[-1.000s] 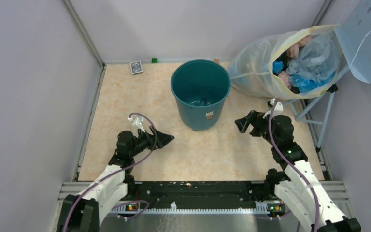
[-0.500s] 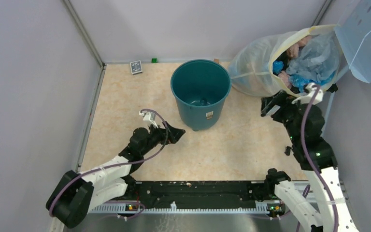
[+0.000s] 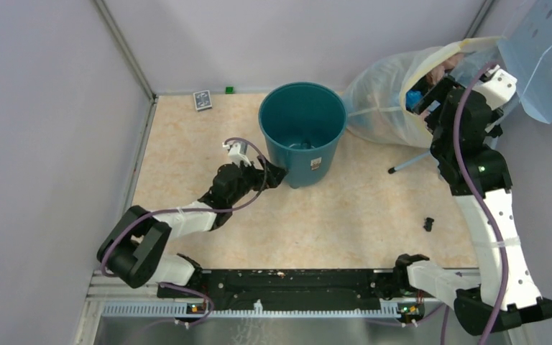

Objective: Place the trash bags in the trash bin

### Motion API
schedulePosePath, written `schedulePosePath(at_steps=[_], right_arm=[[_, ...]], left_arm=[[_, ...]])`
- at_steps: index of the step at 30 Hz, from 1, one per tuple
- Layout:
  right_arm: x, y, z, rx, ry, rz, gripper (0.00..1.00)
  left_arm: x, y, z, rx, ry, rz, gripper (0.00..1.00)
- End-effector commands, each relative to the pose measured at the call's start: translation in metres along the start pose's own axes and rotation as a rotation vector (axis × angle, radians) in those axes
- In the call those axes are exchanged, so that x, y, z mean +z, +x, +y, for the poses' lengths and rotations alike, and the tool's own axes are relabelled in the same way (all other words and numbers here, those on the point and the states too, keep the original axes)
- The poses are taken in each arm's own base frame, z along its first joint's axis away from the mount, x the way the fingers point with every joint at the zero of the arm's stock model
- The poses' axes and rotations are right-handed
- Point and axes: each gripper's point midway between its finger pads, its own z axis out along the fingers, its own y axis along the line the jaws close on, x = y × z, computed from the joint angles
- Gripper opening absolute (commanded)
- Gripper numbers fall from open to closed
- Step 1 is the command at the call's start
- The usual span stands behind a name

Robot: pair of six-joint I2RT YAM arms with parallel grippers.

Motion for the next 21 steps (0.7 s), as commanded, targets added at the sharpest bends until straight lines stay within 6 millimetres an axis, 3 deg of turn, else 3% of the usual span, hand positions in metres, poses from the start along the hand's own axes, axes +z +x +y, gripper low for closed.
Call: schedulePosePath(at_steps=[1,5,10,18,21], right_arm=[[0.010,-0.043,-0.018,0.004,0.168,-0.158,0.89],[0.036,-0.052,-0.032,0.051,0.260,-0.171,0.89],[0.057,-0.054,-0.045,0.084,0.369,-0.215,0.82],[0.107,-0.048,-0.038,0.087,0.367,-0.197,0.80],[0.125,-0.050,-0.050,0.089,0.408,-0.194,0.80]], left_arm=[[0.021,-0.034,-0.005,0.036,-0.017,-0.104,0.99],[0.025,-0.036,-0.001,0.033,-0.030,-0.098,0.99],[0.011,-0.032,-0.002,0.047,-0.022,-0.080,0.99],[-0.035,-0.011,-0.003,0.080,-0.003,-0.012,0.99],[-0.052,-0.007,-0.001,0.102,-0.014,0.004,0.99]])
